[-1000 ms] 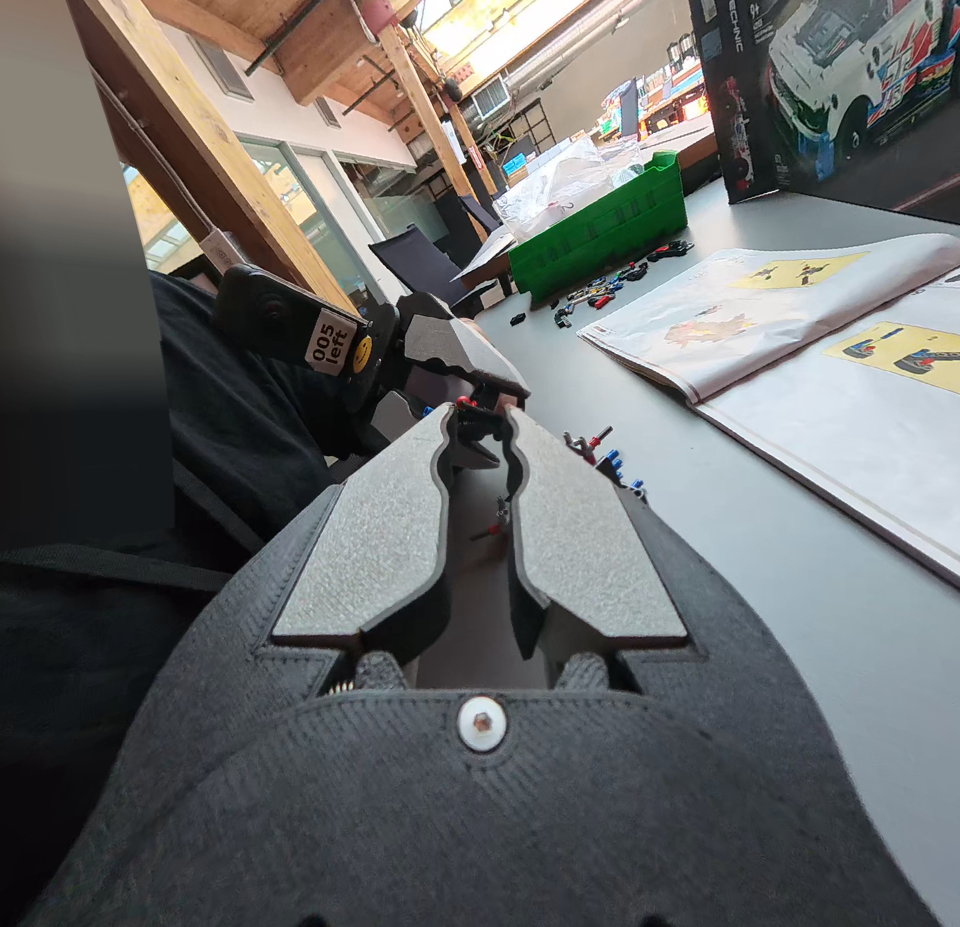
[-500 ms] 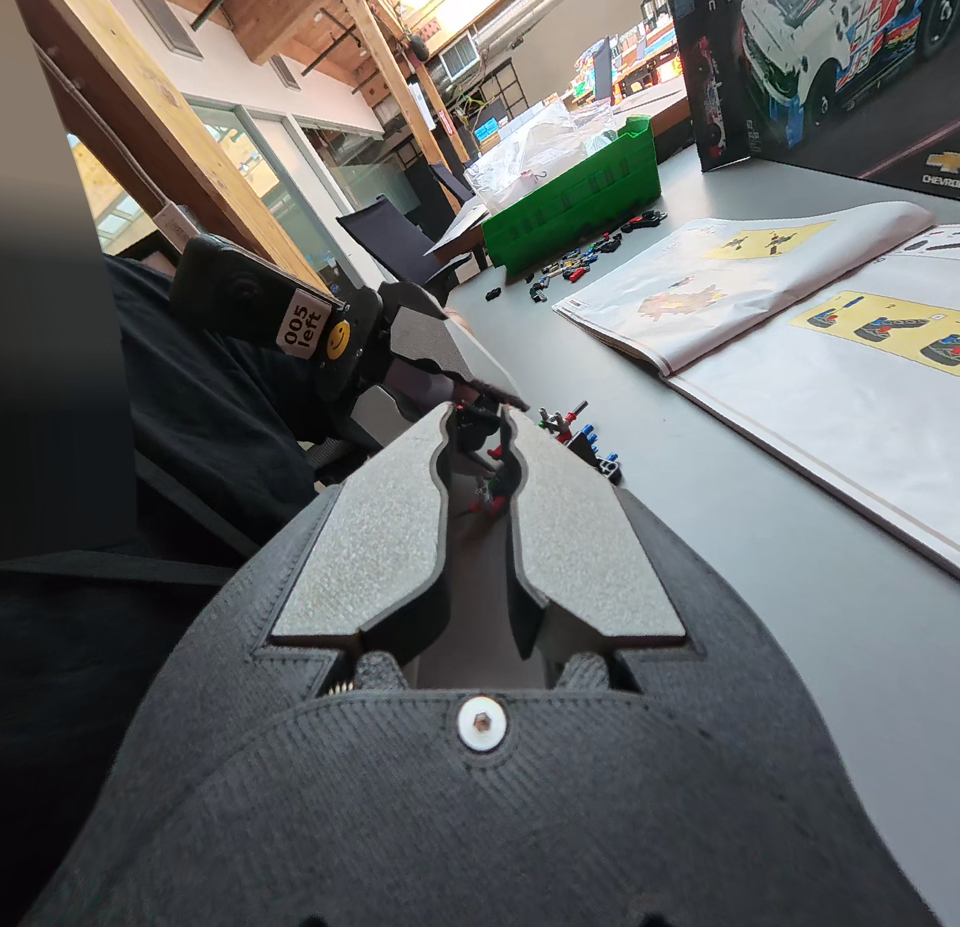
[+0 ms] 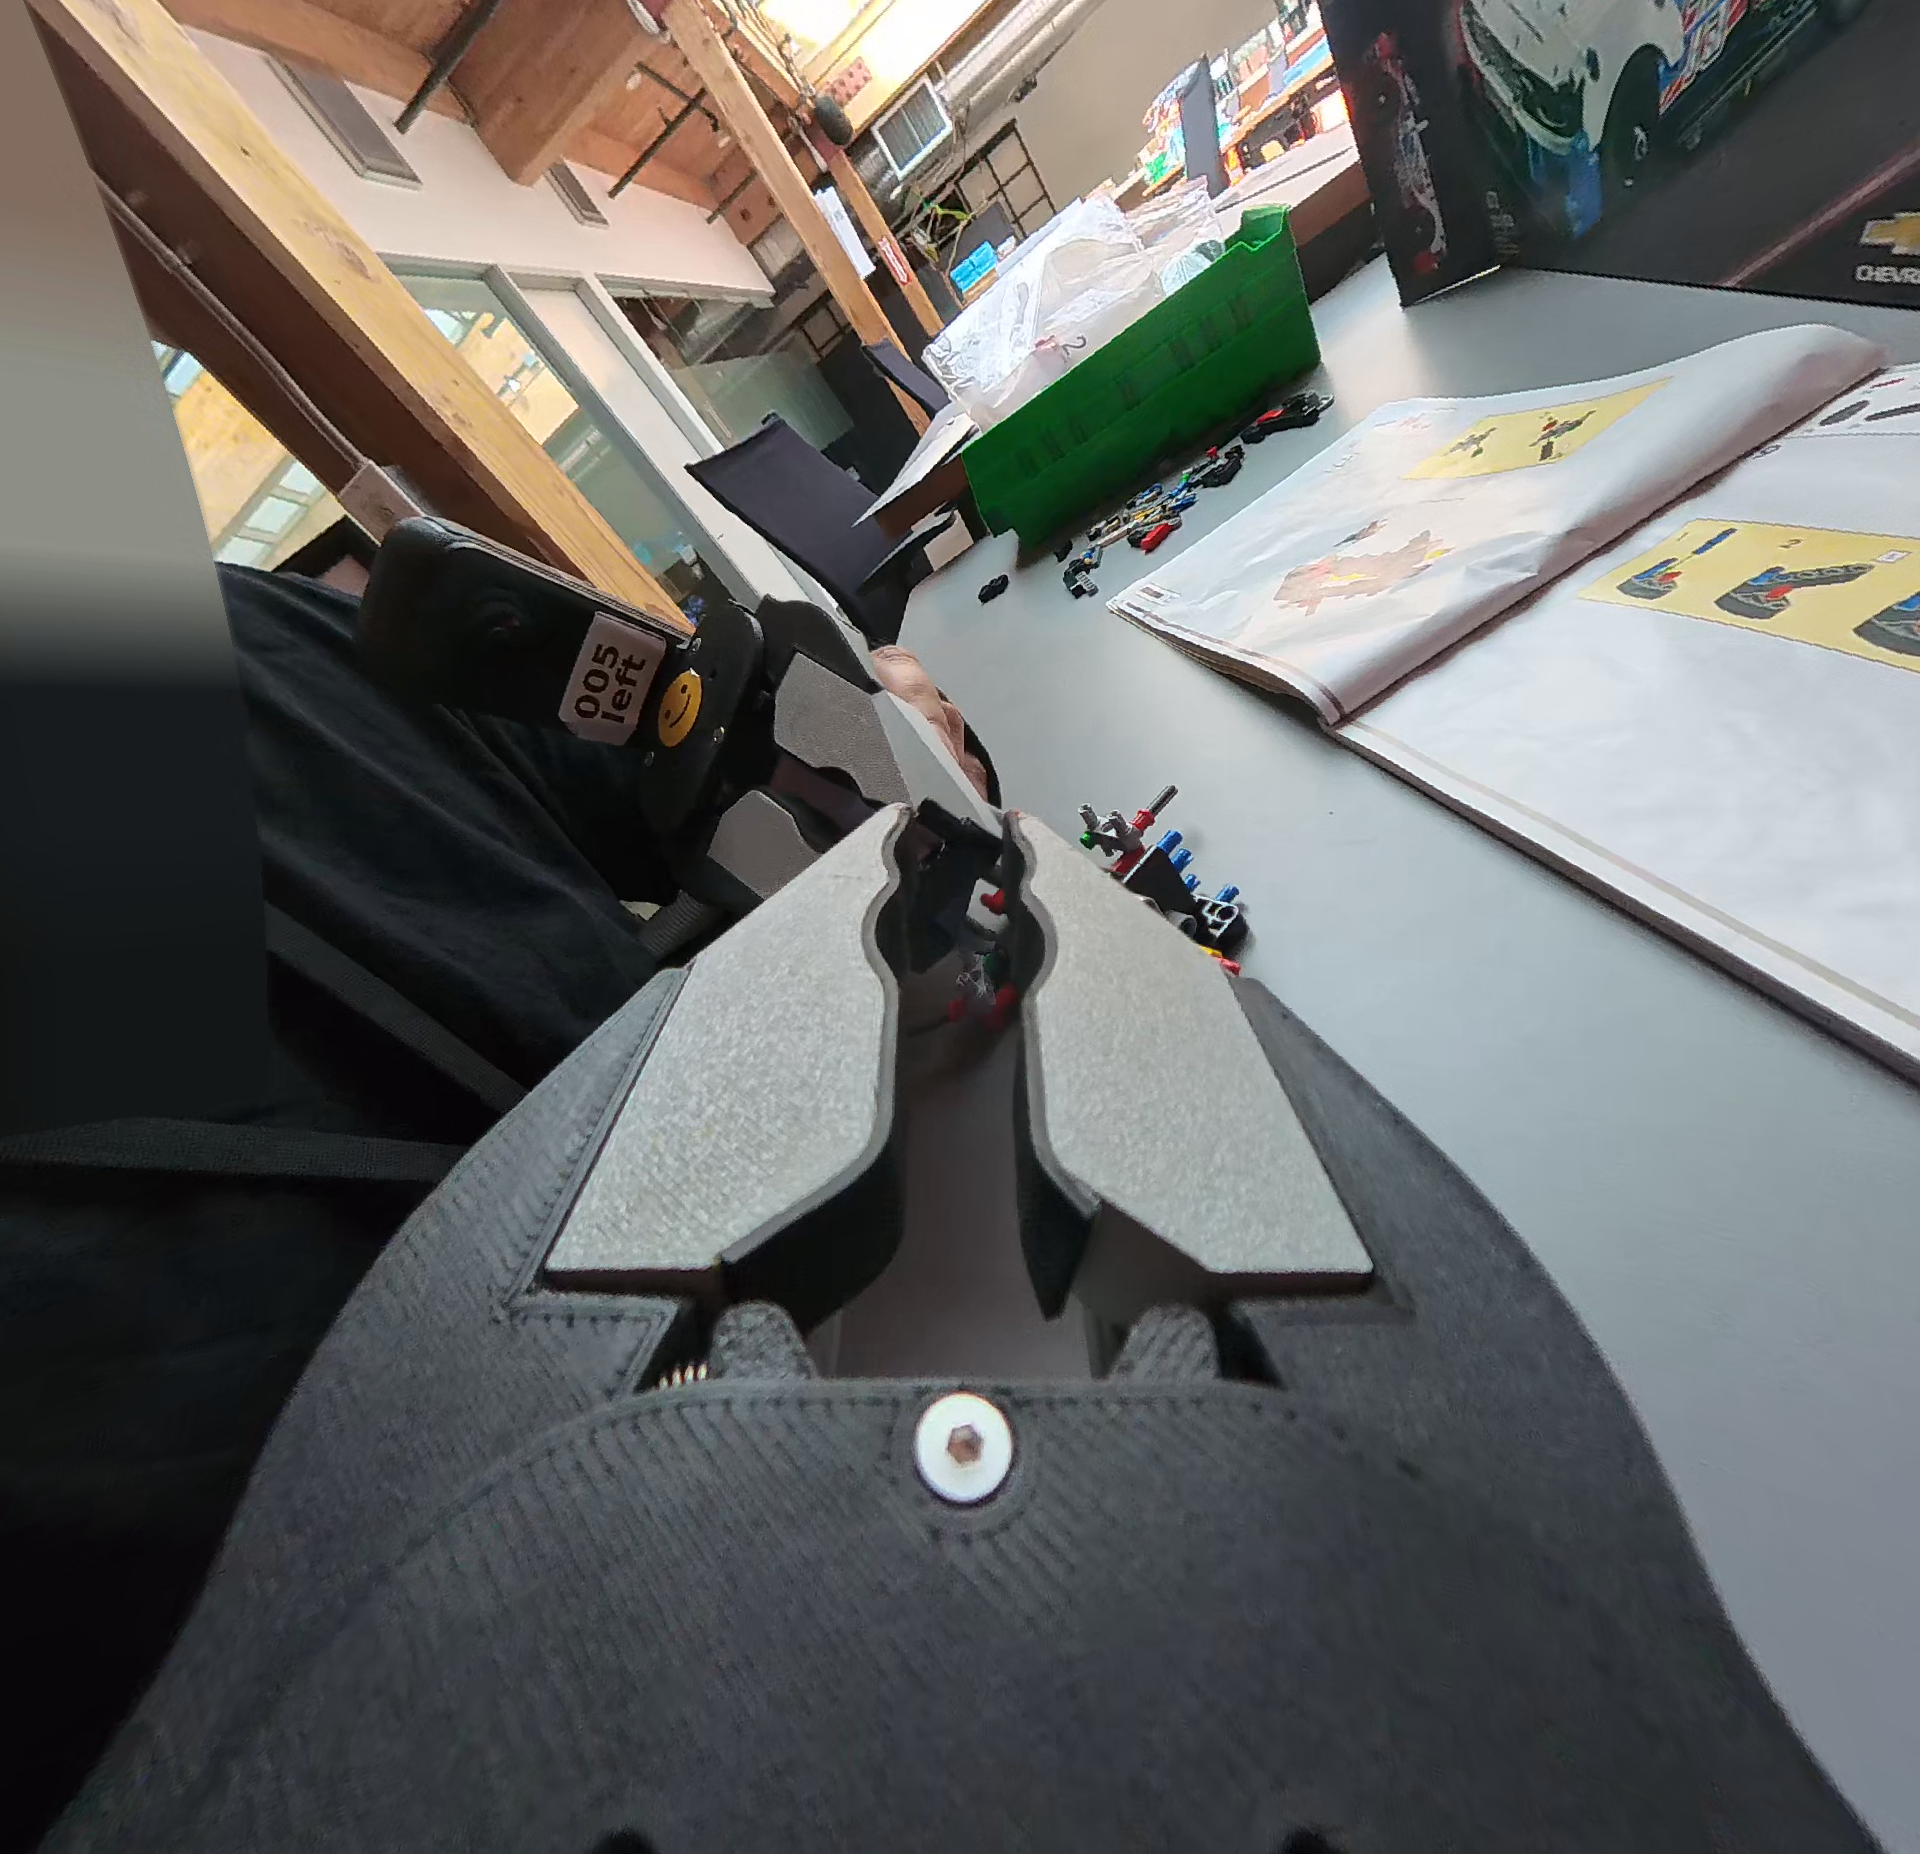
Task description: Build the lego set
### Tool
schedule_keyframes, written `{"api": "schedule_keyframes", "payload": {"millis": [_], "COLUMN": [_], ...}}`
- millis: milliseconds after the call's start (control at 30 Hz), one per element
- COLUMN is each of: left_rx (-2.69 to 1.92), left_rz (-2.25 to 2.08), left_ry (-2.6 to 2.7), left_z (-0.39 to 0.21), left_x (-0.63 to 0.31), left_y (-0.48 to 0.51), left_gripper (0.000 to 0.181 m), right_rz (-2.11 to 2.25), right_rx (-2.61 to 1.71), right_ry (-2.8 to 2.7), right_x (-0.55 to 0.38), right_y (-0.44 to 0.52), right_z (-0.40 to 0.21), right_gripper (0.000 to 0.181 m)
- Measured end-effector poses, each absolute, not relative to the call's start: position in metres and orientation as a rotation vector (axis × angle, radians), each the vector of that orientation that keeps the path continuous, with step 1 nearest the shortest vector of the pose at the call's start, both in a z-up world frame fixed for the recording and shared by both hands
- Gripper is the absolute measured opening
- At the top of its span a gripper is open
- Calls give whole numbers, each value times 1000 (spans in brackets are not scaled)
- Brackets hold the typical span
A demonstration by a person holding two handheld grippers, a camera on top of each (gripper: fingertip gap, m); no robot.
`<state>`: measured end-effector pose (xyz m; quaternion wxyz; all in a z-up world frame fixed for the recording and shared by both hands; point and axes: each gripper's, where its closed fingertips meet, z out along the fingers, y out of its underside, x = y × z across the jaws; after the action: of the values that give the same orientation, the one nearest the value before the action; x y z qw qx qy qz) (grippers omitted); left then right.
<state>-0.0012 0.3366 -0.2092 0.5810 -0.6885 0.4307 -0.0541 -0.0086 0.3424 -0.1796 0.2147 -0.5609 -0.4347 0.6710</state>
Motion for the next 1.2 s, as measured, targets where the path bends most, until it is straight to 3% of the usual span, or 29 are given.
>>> {"api": "schedule_keyframes", "payload": {"millis": [467,1033,1200], "left_rx": [-1614,-1742,-1681], "left_rz": [-263,-409,-363], "left_ry": [972,1239,1292], "left_z": [-187,-235,-224], "left_x": [-31,-18,-24], "left_y": [345,320,314], "left_gripper": [21,25,21], "right_rz": [1880,1921,1968], "right_rx": [-1575,-1577,-1562], "right_ry": [-1186,-1183,-1177], "right_x": [-1,-10,-11], "right_y": [349,341,337], "right_z": [-178,-180,-175], "right_gripper": [12,12,12]}}
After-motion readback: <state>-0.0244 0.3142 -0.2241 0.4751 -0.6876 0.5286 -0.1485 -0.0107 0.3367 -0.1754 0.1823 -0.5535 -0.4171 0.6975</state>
